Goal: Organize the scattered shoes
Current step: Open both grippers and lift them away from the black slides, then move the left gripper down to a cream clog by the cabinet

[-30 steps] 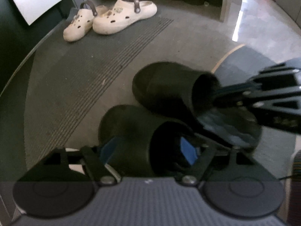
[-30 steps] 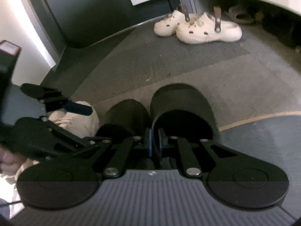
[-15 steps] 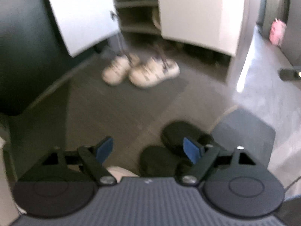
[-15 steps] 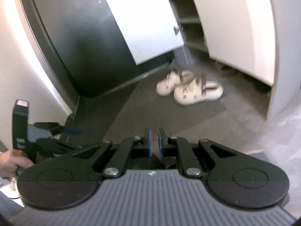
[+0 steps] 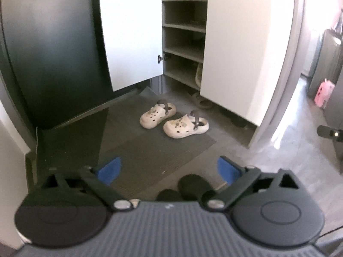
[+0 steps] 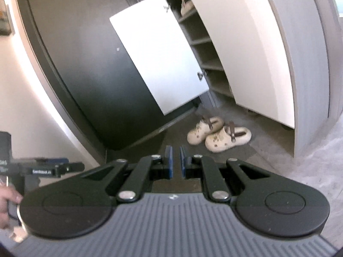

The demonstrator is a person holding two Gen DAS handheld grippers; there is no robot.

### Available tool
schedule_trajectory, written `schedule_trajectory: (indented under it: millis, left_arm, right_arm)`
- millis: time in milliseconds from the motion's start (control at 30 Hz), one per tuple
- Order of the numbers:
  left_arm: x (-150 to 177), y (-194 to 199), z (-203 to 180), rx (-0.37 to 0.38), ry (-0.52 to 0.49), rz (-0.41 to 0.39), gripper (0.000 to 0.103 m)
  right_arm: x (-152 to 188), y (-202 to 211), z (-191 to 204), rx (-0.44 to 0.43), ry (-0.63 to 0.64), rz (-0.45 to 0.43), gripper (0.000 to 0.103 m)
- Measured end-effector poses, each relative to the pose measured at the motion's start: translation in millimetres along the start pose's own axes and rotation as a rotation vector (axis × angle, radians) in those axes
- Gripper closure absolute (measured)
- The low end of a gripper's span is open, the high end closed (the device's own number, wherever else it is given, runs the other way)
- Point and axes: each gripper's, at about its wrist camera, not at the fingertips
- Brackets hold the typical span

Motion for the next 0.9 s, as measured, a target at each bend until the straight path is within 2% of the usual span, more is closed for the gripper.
schedule_trajectory:
  millis: [167,300,433,533,667,800,900]
  left_arm:
    - [-1.1,15.6,-19.6,-0.037,-0.046,-0.057,0.001]
    - [-13.1,8.7,-37.6,0.013,-0.063,-0.062,0.001]
    - [-29.7,-19.1,-59.4,0.060,-0.087,-0.068,0.001]
    - [-45.3,-59.3,-81.4,0.099,-0.094,-0.063,0.001]
    - [-61.0,-119.8,-107.5,0.082,-0.101,-0.009,0.001]
    - [-80.4,-190.9,-130.0,0.052,-0.095,0.045,0.001]
    - [-95.1,-247.6,-140.9,0.049,-0.086,0.070,0.001]
  right_arm:
    - [0.7,17.4,8.4,-0.008,-0.035,-0.050,0.084]
    - [6.4,28.8,7.4,-0.001,-0.073,-0.056,0.083]
    - [6.2,44.3,3.1,0.054,-0.085,-0.062,0.082]
    - [-1.8,50.8,0.7,0.075,-0.088,-0.045,0.082]
    - [-20.9,54.6,-7.2,0.079,-0.065,-0.021,0.082]
    - [-31.2,36.0,-34.5,0.159,-0.014,-0.025,0.070]
    - [-26.1,-3.4,-71.4,0.194,-0.021,0.011,0.069]
Point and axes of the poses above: each gripper's, at about its wrist camera, not at the fingertips, and y roughly against the way its jaws point, z to its left, x to its underside, and after that the axes turned 15 degrees about z, right-handed
